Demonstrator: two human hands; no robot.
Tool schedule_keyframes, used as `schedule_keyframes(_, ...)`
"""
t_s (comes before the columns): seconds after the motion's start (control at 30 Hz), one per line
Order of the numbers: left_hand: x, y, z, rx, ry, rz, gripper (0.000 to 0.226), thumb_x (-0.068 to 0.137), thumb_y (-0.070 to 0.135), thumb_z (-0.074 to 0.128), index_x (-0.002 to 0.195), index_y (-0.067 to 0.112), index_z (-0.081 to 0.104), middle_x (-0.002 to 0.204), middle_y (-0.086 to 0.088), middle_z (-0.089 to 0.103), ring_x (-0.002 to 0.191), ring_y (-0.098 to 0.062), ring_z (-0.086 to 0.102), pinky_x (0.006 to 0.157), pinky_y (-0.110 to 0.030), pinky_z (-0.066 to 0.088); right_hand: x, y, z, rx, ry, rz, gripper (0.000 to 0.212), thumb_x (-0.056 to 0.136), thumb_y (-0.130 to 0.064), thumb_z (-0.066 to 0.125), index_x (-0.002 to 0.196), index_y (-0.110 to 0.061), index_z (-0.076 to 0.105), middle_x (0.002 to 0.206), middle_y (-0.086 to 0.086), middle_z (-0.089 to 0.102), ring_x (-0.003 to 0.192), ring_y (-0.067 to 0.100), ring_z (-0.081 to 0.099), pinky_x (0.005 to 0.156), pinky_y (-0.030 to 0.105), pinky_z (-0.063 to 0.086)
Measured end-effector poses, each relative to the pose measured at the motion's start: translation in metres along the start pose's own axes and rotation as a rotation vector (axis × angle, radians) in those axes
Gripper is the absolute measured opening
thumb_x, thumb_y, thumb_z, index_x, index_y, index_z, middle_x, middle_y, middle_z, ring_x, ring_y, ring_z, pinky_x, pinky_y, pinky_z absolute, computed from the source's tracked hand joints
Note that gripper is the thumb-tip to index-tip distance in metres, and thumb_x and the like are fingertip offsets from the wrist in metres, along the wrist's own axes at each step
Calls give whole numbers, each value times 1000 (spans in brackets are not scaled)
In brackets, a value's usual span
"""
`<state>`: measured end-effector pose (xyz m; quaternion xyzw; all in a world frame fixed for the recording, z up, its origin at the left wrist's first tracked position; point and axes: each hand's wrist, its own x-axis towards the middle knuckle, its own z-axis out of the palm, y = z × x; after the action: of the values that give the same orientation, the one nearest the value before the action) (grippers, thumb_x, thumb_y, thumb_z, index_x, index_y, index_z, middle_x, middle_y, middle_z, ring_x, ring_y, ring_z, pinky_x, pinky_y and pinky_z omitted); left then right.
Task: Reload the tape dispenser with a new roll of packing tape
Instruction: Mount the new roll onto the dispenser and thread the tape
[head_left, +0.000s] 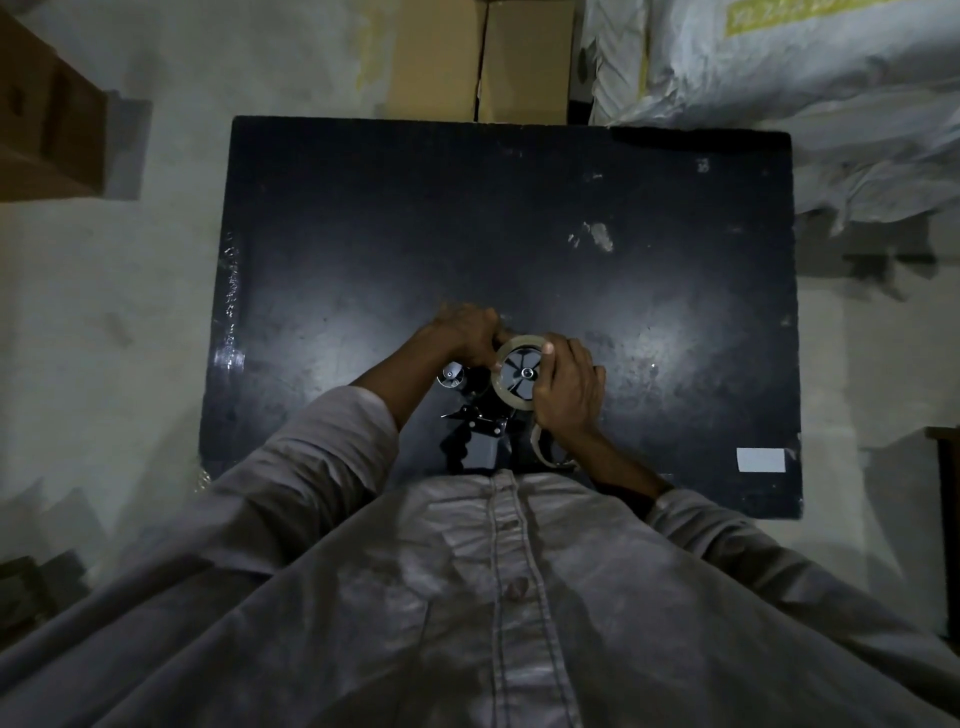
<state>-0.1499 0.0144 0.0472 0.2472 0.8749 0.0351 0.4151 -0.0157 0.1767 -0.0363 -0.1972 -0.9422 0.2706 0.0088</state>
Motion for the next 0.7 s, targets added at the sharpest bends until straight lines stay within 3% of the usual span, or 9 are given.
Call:
schedule_keyframes(0.23, 1, 3, -3, 10, -5, -44, 38, 90, 51, 82, 121, 29, 80, 143, -3, 69, 151, -35, 46, 127, -68, 19, 3, 1, -1, -79, -28, -12, 54, 116, -41, 25, 125, -17, 71, 121, 6, 70, 114, 30, 64, 97, 48, 41)
schedule_keyframes(0.43, 5, 2, -1, 37, -25, -51, 53, 89, 57, 81, 134, 30, 73, 151, -2, 62, 155, -34, 41, 128, -67, 18, 3, 2, 2, -105, -27, -11, 52, 116, -41, 25, 124, -18, 71, 120, 5, 72, 114, 29, 64, 96, 48, 41)
schedule_keyframes(0.7, 10, -1, 1, 13, -11, -44, 36, 89, 57, 80, 117, 33, 80, 130, 2, 73, 140, -30, 56, 125, -65, 19, 4, 4, 6, -112, -9, -18, 49, 117, -40, 26, 122, -21, 71, 117, 2, 75, 111, 27, 66, 95, 48, 44)
